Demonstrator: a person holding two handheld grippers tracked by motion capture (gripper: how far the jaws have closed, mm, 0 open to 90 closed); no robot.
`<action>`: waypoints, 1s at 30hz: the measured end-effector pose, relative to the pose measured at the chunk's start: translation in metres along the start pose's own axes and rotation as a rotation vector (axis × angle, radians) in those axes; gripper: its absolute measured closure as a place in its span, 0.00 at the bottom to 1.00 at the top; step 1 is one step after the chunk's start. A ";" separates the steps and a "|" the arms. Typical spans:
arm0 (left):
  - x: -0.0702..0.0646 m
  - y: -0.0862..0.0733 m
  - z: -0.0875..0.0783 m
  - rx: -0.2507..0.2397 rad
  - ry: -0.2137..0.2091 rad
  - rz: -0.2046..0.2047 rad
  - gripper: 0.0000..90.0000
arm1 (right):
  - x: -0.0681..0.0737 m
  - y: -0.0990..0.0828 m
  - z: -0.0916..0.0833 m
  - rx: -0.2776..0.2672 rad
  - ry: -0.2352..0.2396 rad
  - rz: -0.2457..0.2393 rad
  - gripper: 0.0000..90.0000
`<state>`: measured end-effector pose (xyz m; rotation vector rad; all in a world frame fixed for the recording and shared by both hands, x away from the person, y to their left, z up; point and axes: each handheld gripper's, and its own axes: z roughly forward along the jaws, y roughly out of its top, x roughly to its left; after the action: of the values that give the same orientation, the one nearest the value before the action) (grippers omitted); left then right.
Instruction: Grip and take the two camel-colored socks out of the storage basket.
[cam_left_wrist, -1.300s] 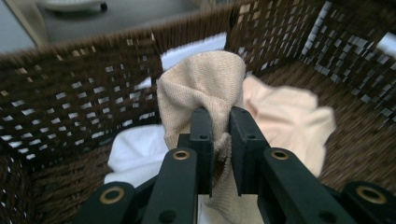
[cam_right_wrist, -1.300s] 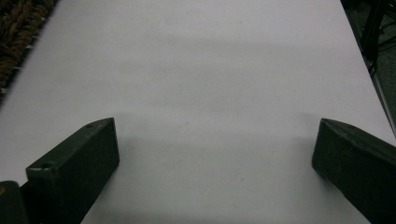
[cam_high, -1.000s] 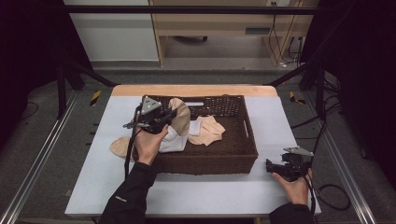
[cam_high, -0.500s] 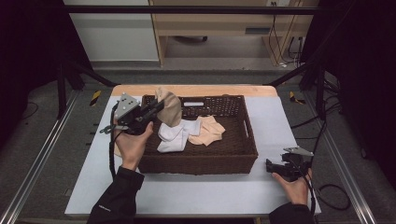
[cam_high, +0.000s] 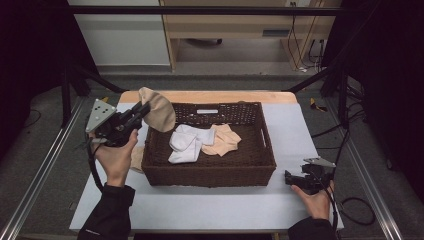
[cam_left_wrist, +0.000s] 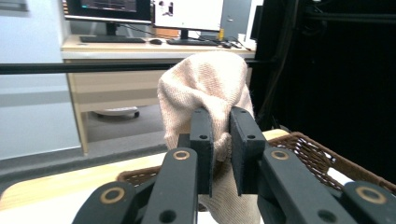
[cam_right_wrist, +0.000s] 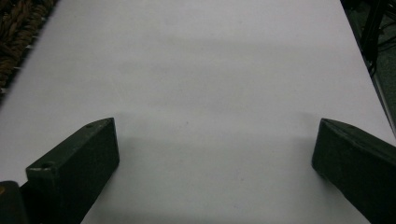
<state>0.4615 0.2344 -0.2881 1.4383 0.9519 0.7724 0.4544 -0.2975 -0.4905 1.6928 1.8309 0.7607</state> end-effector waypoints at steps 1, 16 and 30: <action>0.005 -0.001 -0.004 -0.002 0.013 -0.003 0.89 | 0.000 0.000 0.000 0.000 0.000 0.000 0.01; 0.050 -0.020 -0.031 0.001 0.130 -0.073 0.89 | 0.000 0.000 0.000 0.000 0.000 0.000 0.01; 0.071 -0.064 -0.032 0.130 0.197 -0.137 0.89 | 0.000 0.000 0.000 0.000 0.000 0.000 0.01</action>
<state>0.4580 0.3109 -0.3536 1.4098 1.2587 0.7710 0.4543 -0.2975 -0.4905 1.6925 1.8310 0.7606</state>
